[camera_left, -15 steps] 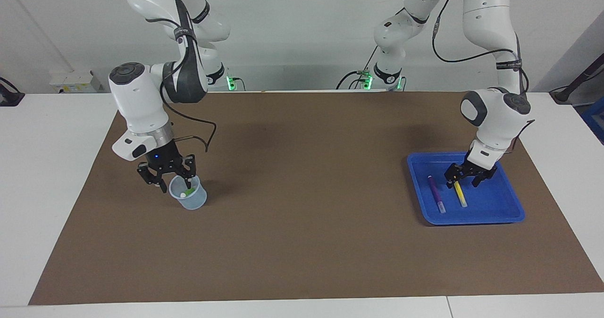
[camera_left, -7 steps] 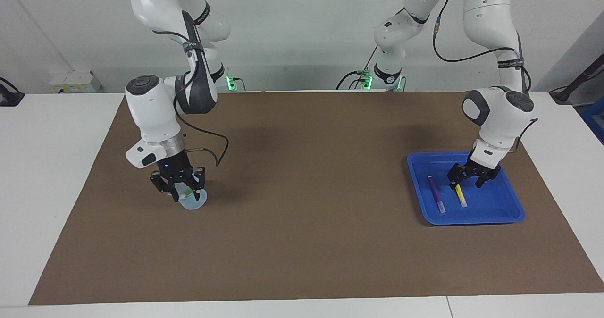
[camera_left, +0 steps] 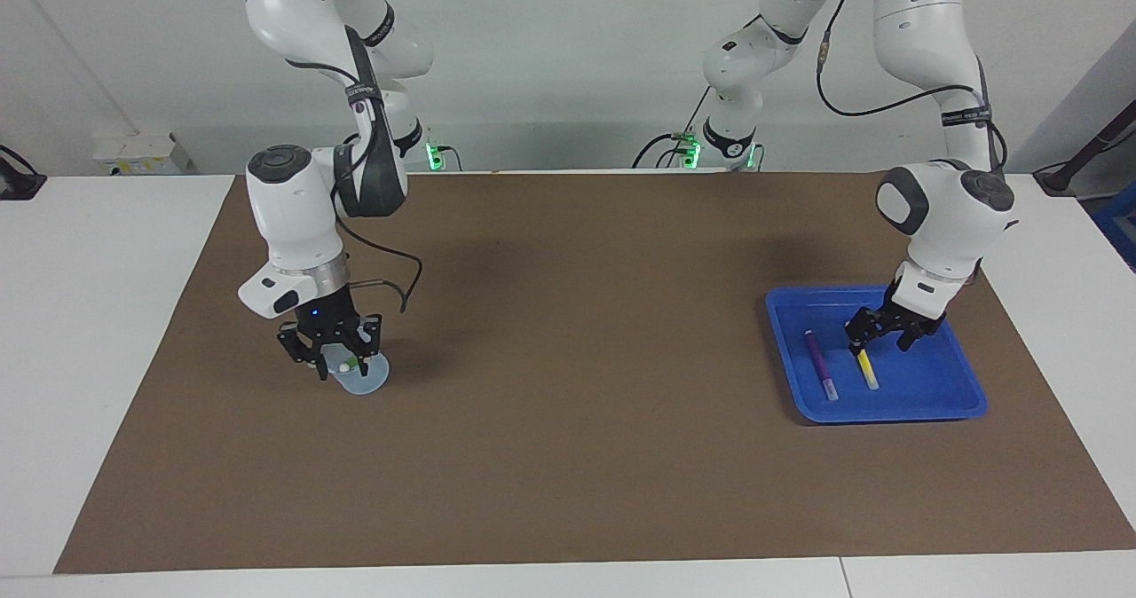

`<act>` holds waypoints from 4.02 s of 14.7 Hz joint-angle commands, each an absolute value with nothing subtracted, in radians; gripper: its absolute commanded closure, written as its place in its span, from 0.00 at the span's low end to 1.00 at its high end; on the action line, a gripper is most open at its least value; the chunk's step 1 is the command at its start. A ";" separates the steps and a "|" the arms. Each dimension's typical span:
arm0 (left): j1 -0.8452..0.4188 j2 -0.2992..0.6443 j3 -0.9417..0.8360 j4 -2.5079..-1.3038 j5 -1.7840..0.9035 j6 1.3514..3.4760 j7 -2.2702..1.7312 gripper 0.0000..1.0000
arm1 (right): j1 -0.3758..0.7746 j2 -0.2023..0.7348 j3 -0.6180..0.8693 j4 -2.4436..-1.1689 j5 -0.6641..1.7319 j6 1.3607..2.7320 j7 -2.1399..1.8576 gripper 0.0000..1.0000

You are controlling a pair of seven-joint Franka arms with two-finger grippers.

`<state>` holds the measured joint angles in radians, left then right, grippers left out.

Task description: Right arm passes pens to left for tray arrangement

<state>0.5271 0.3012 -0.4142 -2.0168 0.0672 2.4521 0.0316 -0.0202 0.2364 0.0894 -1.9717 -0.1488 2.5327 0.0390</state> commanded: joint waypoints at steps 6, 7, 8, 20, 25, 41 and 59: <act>0.482 0.249 -0.426 -1.990 0.032 2.257 -0.224 0.00 | -0.029 0.206 0.095 -2.019 -0.186 2.537 0.035 0.45; 0.479 0.247 -0.426 -1.990 0.019 2.253 -0.235 0.00 | -0.031 0.204 0.095 -2.022 -0.186 2.537 0.035 0.46; 0.474 0.245 -0.426 -1.990 0.012 2.243 -0.239 0.00 | -0.031 0.204 0.095 -2.022 -0.186 2.537 0.035 0.49; 0.439 0.215 -0.431 -1.991 -0.103 2.128 -0.402 0.00 | -0.032 0.201 0.095 -2.022 -0.186 2.536 0.025 0.98; 0.439 0.206 -0.431 -1.990 -0.193 2.085 -0.434 0.00 | -0.051 0.202 0.097 -2.011 -0.186 2.539 -0.051 1.00; 0.353 0.169 -0.448 -1.990 -0.606 1.937 -0.844 0.01 | -0.068 0.207 0.095 -1.862 -0.189 2.536 -0.241 1.00; 0.353 0.166 -0.462 -1.988 -0.632 1.933 -0.873 0.01 | -0.029 0.167 0.196 -1.675 -0.063 2.158 -0.105 1.00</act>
